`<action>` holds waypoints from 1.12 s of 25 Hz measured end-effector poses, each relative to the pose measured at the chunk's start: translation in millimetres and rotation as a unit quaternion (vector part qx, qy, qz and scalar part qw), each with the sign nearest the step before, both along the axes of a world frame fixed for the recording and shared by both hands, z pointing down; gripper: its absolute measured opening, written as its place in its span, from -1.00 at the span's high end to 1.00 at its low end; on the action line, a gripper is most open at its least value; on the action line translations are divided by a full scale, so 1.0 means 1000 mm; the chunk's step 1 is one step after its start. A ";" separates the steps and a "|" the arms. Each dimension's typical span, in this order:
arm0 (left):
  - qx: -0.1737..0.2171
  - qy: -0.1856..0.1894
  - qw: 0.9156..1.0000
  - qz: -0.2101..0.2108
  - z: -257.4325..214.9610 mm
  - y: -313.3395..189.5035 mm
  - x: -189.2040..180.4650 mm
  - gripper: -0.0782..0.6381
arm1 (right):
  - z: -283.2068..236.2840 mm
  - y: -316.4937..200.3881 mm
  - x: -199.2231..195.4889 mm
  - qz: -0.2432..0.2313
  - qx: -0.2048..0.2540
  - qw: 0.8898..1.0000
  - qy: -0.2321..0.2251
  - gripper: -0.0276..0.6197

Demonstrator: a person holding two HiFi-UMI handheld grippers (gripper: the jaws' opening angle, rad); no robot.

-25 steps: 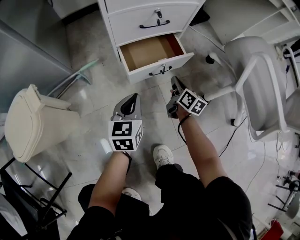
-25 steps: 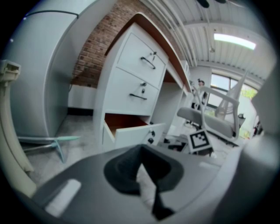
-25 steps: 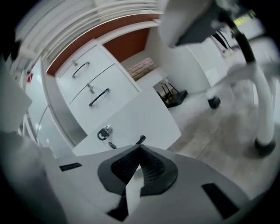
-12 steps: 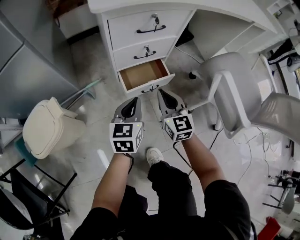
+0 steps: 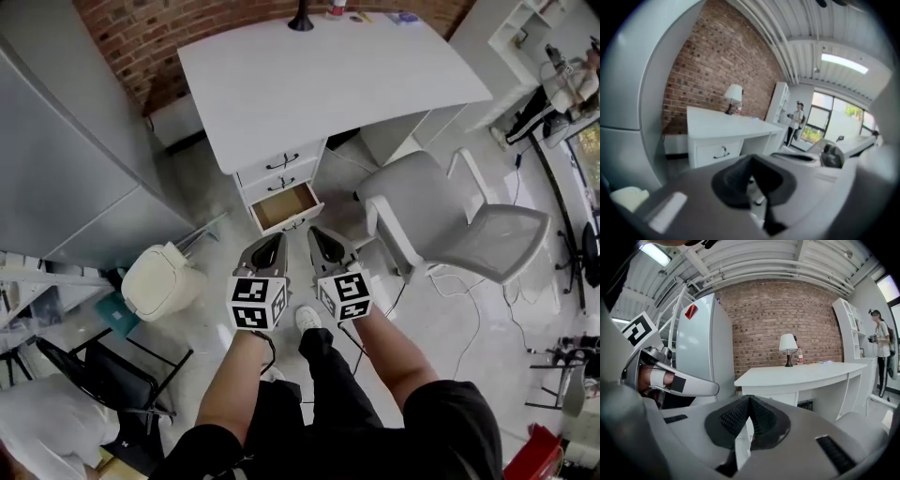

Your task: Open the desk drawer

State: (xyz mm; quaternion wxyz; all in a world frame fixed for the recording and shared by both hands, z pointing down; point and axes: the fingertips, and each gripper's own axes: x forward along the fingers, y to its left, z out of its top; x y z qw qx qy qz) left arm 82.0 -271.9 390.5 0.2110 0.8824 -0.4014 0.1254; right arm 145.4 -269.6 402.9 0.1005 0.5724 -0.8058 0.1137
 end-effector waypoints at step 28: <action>0.144 -0.005 0.985 -0.091 -0.336 -0.013 -0.009 0.79 | -0.363 -0.019 0.004 -0.040 0.136 0.989 -0.039 0.92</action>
